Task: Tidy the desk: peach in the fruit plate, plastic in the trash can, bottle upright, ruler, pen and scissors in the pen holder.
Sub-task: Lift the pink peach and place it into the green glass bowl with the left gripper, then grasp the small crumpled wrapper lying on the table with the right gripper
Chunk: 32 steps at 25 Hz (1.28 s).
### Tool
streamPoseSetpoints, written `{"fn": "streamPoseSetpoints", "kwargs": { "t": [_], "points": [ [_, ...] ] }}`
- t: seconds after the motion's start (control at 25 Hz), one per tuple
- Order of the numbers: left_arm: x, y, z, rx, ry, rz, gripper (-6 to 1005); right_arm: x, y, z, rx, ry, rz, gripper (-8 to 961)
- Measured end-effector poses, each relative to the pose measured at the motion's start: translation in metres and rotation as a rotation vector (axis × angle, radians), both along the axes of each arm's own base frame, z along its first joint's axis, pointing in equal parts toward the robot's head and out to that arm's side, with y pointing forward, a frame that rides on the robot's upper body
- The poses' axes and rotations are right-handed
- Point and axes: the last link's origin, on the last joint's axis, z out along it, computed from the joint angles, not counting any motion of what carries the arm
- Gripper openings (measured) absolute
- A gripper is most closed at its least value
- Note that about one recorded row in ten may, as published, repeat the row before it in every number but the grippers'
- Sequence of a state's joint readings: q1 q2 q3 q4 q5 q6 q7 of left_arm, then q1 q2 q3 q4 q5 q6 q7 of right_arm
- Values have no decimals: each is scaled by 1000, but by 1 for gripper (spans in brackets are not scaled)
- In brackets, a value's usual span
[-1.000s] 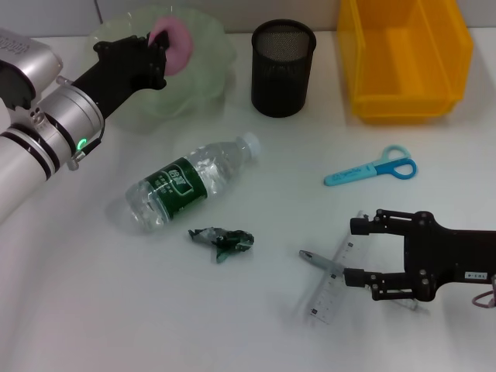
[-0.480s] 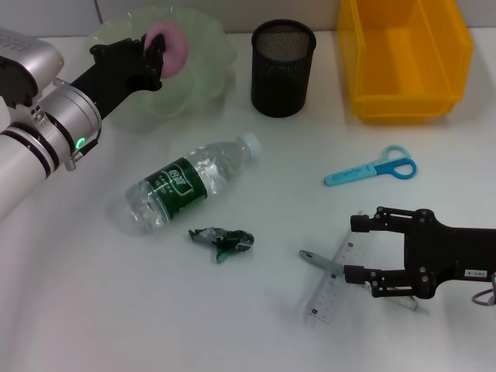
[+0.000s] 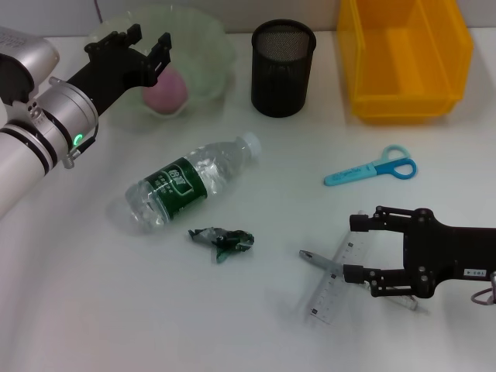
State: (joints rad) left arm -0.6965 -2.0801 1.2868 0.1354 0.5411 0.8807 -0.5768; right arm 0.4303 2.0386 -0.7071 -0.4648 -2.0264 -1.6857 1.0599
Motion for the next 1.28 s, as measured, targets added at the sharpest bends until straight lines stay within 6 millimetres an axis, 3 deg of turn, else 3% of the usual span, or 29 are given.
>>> {"fn": "streamPoseSetpoints", "kwargs": {
  "t": [0.28, 0.48, 0.68, 1.0, 1.28],
  "points": [
    [0, 1, 0, -2, 1, 6, 639, 0, 0, 0, 0, 0, -1, 800],
    [1, 2, 0, -2, -3, 5, 729, 1, -1, 0, 0, 0, -5, 800],
    [8, -6, 4, -37, -145, -26, 818, 2, -2, 0, 1, 1, -7, 801],
    [34, -40, 5, -210, -258, -255, 813, 2, -2, 0, 1, 0, -7, 800],
    [39, -73, 3, -388, -279, -409, 813, 3, -2, 2, 3, -4, -7, 801]
  ]
}}
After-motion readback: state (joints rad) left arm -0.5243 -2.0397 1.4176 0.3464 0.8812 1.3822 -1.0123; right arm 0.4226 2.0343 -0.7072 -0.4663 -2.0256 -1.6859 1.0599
